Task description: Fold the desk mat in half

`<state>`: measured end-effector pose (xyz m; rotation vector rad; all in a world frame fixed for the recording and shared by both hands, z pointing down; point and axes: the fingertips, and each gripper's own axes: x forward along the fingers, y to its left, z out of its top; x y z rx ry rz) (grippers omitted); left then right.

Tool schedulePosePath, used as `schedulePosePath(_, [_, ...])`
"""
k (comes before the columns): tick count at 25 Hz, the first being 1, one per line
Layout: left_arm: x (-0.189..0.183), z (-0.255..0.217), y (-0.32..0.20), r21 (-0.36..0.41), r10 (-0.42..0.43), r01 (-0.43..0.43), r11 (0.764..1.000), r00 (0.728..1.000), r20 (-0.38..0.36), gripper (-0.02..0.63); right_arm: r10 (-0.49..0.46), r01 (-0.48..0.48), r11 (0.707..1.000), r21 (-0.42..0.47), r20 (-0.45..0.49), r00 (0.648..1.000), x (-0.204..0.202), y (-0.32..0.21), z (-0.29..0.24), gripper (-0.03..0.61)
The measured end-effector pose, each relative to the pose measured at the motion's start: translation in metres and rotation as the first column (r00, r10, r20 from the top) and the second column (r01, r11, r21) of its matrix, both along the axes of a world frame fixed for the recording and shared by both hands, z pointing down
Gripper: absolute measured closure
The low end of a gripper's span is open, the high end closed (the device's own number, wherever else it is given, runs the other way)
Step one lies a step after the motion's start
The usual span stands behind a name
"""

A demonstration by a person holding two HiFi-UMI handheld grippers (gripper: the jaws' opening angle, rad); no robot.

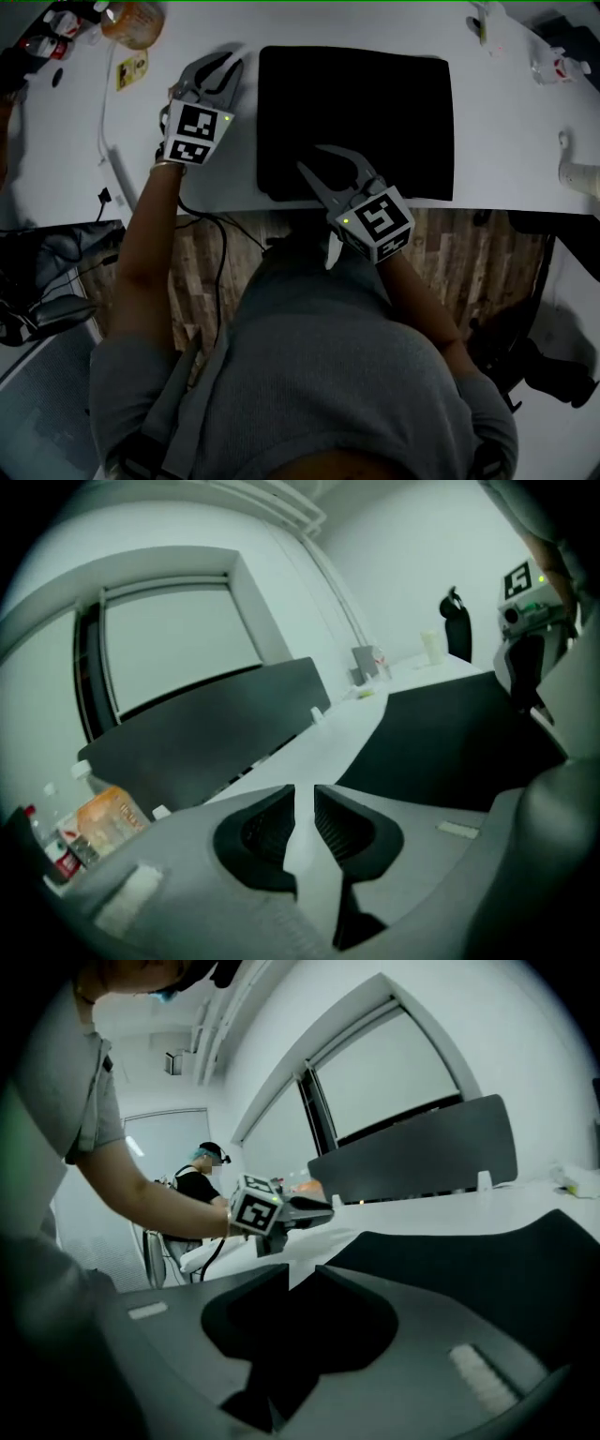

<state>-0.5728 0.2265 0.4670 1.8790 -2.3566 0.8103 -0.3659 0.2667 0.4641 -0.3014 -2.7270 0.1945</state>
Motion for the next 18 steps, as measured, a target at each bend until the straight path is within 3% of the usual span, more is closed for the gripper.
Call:
schedulePosePath(3, [0.015, -0.027, 0.014, 0.149, -0.119, 0.134, 0.98, 0.987, -0.105, 0.572, 0.105, -0.104, 0.994, -0.016, 0.057, 0.993, 0.006, -0.034, -0.02, 0.508])
schedulePosePath(7, [0.056, -0.061, 0.017, 0.269, -0.164, 0.217, 0.938, 0.964, -0.208, 0.577, 0.216, -0.215, 0.976, -0.022, 0.134, 0.967, 0.021, -0.076, -0.05, 0.537])
schedulePosePath(10, [0.089, -0.083, 0.013, 0.318, -0.151, 0.234, 0.919, 0.952, -0.264, 0.591, 0.255, -0.256, 0.967, -0.02, 0.197, 0.947, 0.033, -0.097, -0.075, 0.552])
schedulePosePath(13, [0.122, -0.103, 0.003, 0.355, -0.123, 0.219, 0.909, 0.954, -0.272, 0.615, 0.272, -0.276, 0.961, -0.022, 0.256, 0.927, 0.044, -0.112, -0.101, 0.571])
schedulePosePath(18, [0.155, -0.128, -0.009, 0.389, -0.121, 0.246, 0.888, 0.94, -0.32, 0.615, 0.246, -0.257, 0.966, -0.012, 0.324, 0.914, 0.056, -0.124, -0.136, 0.577])
